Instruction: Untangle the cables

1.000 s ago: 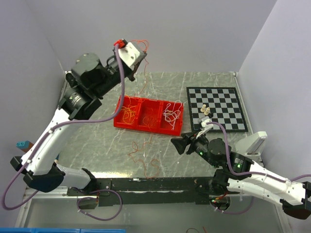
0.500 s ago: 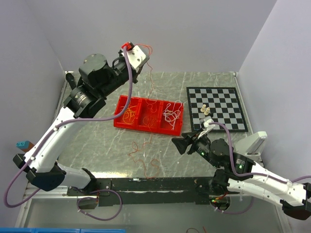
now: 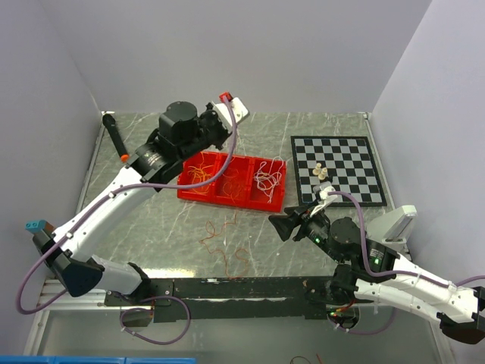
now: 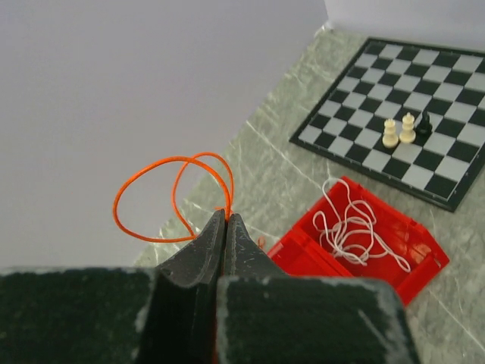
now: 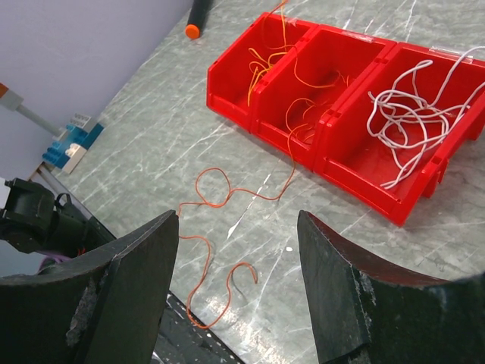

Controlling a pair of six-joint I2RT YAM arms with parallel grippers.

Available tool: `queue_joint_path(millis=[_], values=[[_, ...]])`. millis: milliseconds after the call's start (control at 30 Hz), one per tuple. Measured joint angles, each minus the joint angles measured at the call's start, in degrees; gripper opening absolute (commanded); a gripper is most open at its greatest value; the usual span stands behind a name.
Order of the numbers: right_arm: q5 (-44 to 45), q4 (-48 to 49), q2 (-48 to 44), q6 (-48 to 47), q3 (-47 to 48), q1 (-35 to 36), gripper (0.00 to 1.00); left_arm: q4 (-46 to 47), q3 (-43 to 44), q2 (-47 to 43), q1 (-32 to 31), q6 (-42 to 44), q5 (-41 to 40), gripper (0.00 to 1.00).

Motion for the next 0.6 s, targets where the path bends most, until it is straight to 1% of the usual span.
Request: queue_joint_path(millis=[200, 267, 433, 600], values=[[0.02, -0.09, -0.07, 0.02, 0.0, 0.0, 0.7, 0.13, -4.15, 0.13, 0.0, -0.74, -1.7, 0.01], [0.02, -0.17, -0.09, 0.02, 0.0, 0.0, 0.7, -0.74, -4.07, 0.92, 0.0, -1.11, -3.28, 0.01], [0.02, -0.46, -0.09, 0.04, 0.0, 0.0, 0.7, -4.2, 0.17, 6.05, 1.57, -3.06, -5.44, 0.01], [0.02, -0.5, -0.09, 0.26, 0.0, 0.0, 0.7, -5.68, -1.55, 7.13, 4.09, -5.16, -5.14, 0.01]])
